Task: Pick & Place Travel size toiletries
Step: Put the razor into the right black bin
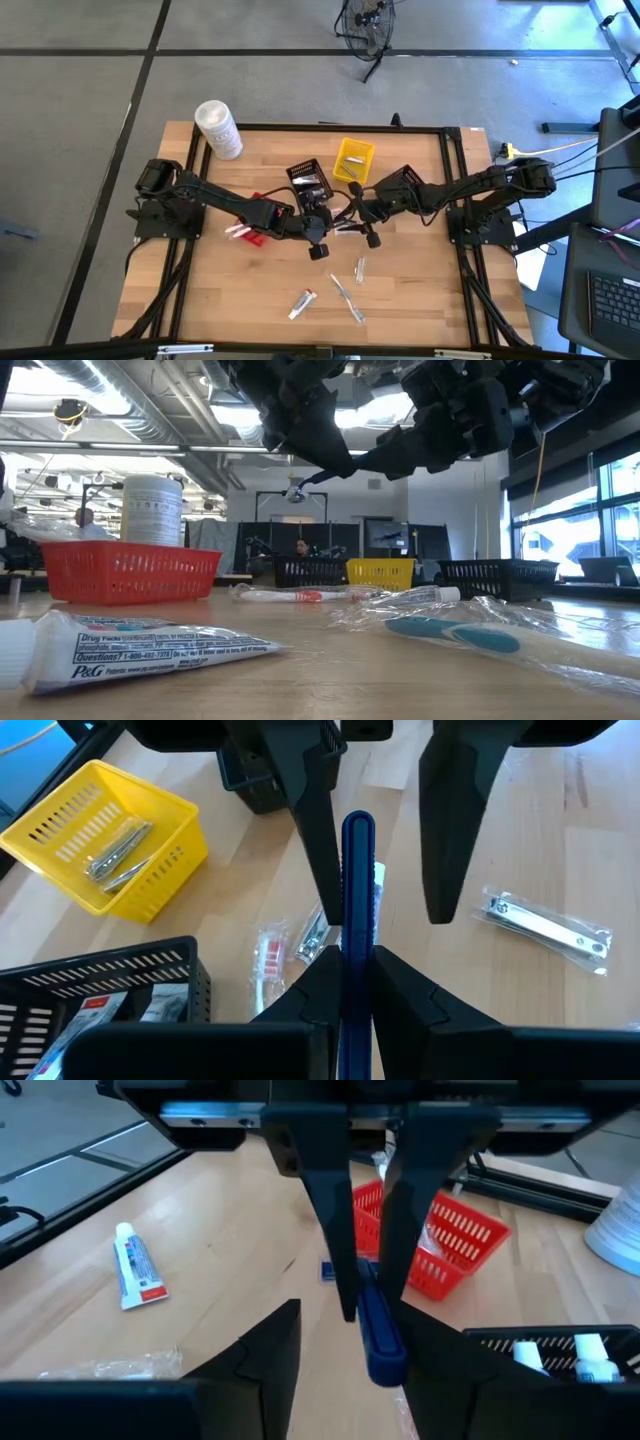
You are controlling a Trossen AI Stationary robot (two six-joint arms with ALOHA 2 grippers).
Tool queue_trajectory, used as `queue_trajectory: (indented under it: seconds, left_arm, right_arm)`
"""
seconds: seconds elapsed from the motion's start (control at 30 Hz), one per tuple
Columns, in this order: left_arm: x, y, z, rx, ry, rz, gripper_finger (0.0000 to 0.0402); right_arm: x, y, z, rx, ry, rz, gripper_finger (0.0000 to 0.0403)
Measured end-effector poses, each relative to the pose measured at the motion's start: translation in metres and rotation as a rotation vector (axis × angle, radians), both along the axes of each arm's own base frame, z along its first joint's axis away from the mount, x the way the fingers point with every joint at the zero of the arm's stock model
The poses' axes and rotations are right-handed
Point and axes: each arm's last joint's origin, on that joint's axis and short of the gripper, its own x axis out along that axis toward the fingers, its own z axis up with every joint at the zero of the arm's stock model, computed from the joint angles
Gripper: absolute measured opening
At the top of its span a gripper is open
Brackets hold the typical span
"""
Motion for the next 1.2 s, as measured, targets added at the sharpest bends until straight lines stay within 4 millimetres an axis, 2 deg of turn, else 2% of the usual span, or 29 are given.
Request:
queue_trajectory:
  seconds: [0.67,0.97,1.2]
  left_arm:
    - [0.0003,-0.0007,0.0004,-0.002,-0.006,-0.001,0.0034]
    - [0.0004,-0.0006,0.0005,-0.015,-0.013,0.009,0.0060]
    - [0.0005,0.0008,0.0007,0.001,-0.018,0.029,0.0069]
  right_arm:
    - [0.0003,0.0004,0.0010,-0.003,-0.011,-0.004,0.0039]
    - [0.0000,0.0004,0.0004,-0.003,-0.003,-0.003,0.0050]
    - [-0.0030,-0.0017,-0.0080,-0.027,0.088,-0.056,0.0035]
